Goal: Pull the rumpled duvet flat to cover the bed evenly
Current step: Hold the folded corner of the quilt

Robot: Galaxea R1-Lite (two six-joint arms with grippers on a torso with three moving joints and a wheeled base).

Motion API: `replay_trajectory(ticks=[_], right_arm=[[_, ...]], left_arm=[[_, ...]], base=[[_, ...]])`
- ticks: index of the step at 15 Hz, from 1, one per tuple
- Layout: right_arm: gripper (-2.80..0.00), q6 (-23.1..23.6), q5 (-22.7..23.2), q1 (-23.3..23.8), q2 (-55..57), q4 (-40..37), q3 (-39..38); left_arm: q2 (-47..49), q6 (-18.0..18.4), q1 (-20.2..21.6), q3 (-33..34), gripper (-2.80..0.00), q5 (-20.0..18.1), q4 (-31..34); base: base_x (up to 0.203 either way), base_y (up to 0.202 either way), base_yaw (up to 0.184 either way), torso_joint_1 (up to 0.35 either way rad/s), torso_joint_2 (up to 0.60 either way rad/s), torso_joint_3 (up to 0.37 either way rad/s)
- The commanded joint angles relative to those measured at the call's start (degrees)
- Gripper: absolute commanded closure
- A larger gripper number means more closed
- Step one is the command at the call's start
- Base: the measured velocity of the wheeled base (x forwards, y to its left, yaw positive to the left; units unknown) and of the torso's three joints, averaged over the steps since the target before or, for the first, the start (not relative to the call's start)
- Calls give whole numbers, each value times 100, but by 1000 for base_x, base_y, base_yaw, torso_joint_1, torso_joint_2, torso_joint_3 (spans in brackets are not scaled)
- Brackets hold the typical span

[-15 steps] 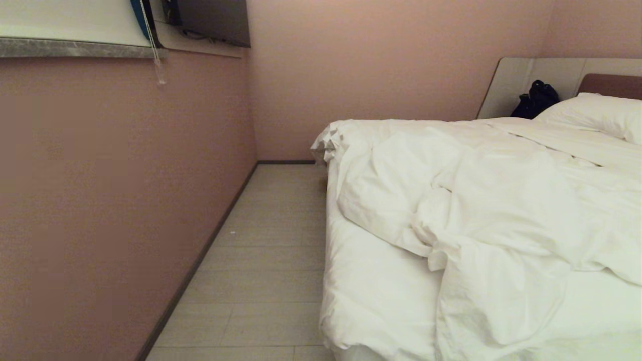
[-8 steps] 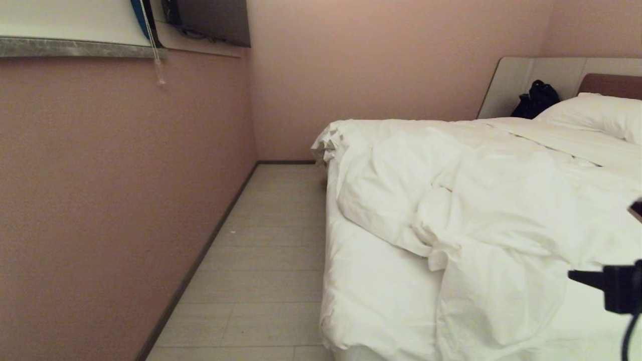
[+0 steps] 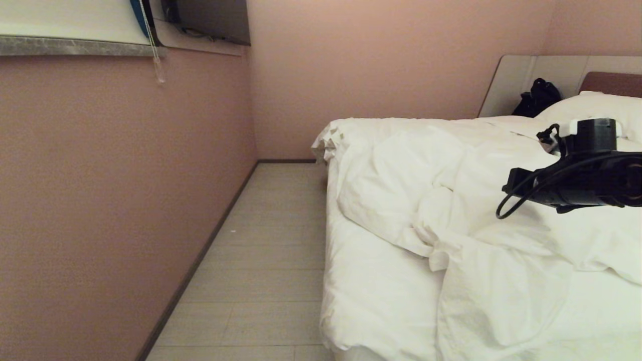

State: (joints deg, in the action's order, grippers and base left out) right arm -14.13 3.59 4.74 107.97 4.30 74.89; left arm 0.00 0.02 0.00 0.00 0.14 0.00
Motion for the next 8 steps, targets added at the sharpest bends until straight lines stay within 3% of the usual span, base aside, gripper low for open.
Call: replay_trajectory(ticks=[1,6,8], right_arm=[[0,-280,4,-9,169,-841,80],[0,-466,38,-246,-666,-1890,-6],[0,-609,33,-524,-982,-2307,-499]], left_arm=[[0,-2,0,0,0,4,0],[0,-2,0,0,0,4,0],[0,-2,0,0,0,4,0]], base=[[0,0,0,0,0,0],[0,0,0,0,0,0],[0,0,0,0,0,0]])
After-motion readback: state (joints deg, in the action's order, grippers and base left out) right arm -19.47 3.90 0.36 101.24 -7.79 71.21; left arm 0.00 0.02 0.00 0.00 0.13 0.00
